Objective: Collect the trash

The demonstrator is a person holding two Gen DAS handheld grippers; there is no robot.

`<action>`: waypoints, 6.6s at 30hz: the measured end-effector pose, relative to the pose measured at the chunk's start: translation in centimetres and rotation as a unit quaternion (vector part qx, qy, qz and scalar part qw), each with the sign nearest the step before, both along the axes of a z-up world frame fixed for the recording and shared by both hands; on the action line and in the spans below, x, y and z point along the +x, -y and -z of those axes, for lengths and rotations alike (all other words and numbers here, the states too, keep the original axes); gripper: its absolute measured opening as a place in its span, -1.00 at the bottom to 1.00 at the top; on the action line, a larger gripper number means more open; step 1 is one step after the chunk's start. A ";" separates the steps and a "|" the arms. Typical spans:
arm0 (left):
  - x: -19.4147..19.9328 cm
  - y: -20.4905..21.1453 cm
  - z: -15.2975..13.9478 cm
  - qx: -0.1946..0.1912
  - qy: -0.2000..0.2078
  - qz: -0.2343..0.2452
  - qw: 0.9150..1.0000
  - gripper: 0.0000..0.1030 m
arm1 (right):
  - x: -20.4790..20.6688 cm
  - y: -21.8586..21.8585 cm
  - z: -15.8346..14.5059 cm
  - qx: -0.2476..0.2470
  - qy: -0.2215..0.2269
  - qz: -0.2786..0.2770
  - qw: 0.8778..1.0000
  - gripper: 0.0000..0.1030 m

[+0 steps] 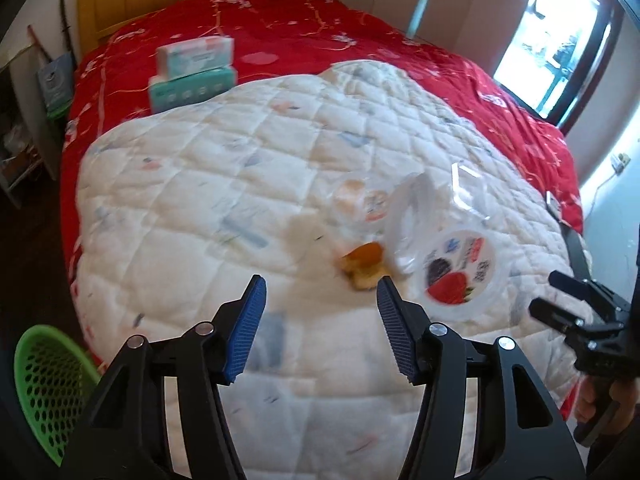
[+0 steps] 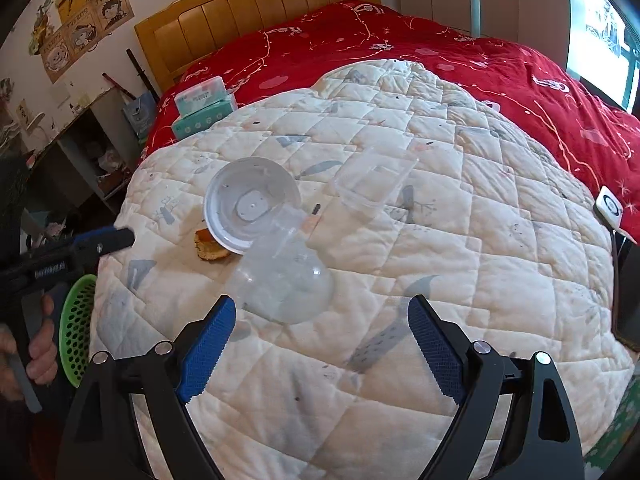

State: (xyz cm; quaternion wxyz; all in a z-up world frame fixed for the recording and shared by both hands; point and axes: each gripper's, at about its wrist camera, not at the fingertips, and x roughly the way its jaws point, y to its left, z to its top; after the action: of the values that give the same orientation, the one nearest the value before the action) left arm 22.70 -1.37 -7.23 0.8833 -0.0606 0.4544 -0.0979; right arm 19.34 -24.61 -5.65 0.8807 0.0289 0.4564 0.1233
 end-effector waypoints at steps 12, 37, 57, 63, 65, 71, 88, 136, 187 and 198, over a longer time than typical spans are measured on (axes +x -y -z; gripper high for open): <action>4.0 4.7 0.7 0.010 0.000 0.043 0.999 -0.03 | 2.1 3.0 -0.1 0.002 0.008 0.010 1.000 0.63; 6.0 6.5 1.8 0.011 0.000 0.057 0.998 -0.88 | 15.1 2.3 2.5 0.056 -0.053 0.075 0.994 0.50; 4.2 6.1 -0.1 0.008 0.015 0.055 0.998 -0.90 | 14.0 2.0 2.8 0.004 -0.052 0.085 0.995 0.14; 3.0 6.4 -1.5 0.005 0.024 0.055 0.998 -0.90 | 11.5 2.9 0.8 0.015 -0.032 0.080 0.996 0.10; 2.5 6.5 -2.1 0.003 0.027 0.056 0.998 -0.90 | 10.7 3.0 0.2 0.018 -0.027 0.077 0.996 0.09; 0.8 6.9 -3.4 -0.004 0.035 0.064 0.997 -0.93 | 7.7 3.2 -1.6 0.028 -0.010 0.069 0.997 0.08; -4.1 7.7 -4.1 -0.022 0.032 0.075 0.996 -0.93 | -1.6 5.0 -4.7 0.025 0.034 0.071 0.997 0.08; -7.6 16.1 -4.8 -0.015 0.026 0.149 0.988 -0.93 | -9.7 13.1 -5.0 0.024 0.046 0.143 0.988 0.06; -8.0 15.4 -5.3 -0.016 0.021 0.134 0.991 -0.93 | -10.9 14.1 -5.1 0.024 0.044 0.151 0.987 0.06; -7.9 14.1 -5.3 -0.015 0.020 0.123 0.992 -0.93 | -10.9 13.9 -5.1 0.024 0.044 0.149 0.988 0.06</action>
State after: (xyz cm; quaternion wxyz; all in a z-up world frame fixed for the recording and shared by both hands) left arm 14.78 -15.44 -1.98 0.8726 -0.0154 0.4389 -0.2136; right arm 8.43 -38.49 -0.50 0.9077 0.1121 0.4044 0.0028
